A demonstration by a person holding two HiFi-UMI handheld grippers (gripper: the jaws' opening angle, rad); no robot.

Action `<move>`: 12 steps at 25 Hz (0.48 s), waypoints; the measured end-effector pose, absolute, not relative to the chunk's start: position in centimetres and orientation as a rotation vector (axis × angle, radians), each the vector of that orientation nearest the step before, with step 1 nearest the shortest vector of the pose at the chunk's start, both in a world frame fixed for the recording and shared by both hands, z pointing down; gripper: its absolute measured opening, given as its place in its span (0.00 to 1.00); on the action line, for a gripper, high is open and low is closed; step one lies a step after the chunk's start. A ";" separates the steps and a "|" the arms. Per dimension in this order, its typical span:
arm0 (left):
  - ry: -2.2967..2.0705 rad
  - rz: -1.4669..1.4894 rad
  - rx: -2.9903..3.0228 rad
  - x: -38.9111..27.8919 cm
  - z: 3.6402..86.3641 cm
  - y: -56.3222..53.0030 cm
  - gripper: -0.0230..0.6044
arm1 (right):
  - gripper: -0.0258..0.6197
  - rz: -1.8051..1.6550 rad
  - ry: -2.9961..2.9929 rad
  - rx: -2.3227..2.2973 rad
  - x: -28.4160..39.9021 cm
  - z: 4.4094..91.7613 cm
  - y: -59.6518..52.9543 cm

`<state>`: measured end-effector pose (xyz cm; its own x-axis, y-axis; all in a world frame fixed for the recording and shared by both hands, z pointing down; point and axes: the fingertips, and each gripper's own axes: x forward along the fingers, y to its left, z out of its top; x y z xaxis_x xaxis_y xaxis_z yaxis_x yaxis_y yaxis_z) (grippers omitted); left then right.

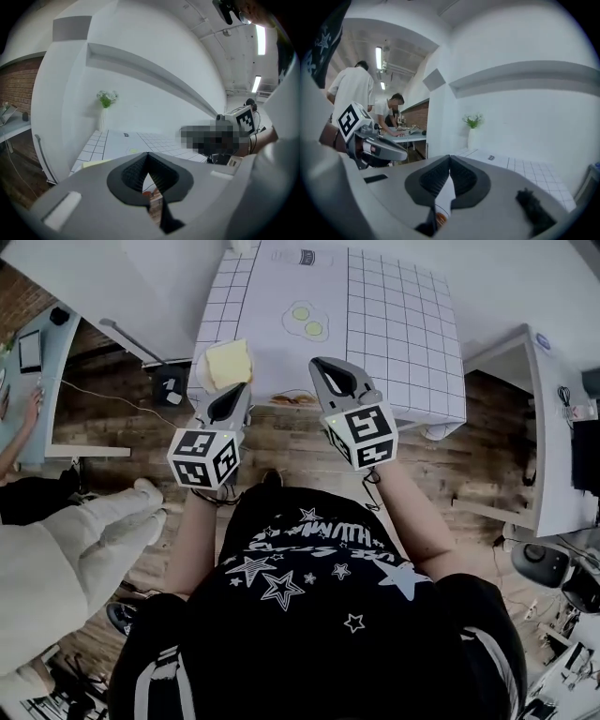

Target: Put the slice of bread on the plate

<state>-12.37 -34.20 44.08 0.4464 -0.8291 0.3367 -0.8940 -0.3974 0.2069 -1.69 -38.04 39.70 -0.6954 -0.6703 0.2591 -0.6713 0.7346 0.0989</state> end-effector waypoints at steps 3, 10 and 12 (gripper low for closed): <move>-1.424 0.275 2.365 -10.1 42.8 -35.1 0.04 | 0.06 0.083 -2.666 1.089 0.9 38.4 -38.5; -1.351 0.268 2.418 -3.2 41.9 -32.4 0.04 | 0.06 0.079 -2.635 1.184 8.3 37.9 -35.1; -1.355 0.256 2.416 -2.0 41.5 -31.6 0.04 | 0.06 0.083 -2.616 1.206 10.0 38.1 -34.3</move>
<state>-1.99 -31.59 41.51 0.5245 -0.7865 0.3262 -0.8513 -0.4768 0.2192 9.97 -34.29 38.13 -0.6220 -0.7397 0.2569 -0.7545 0.6539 0.0563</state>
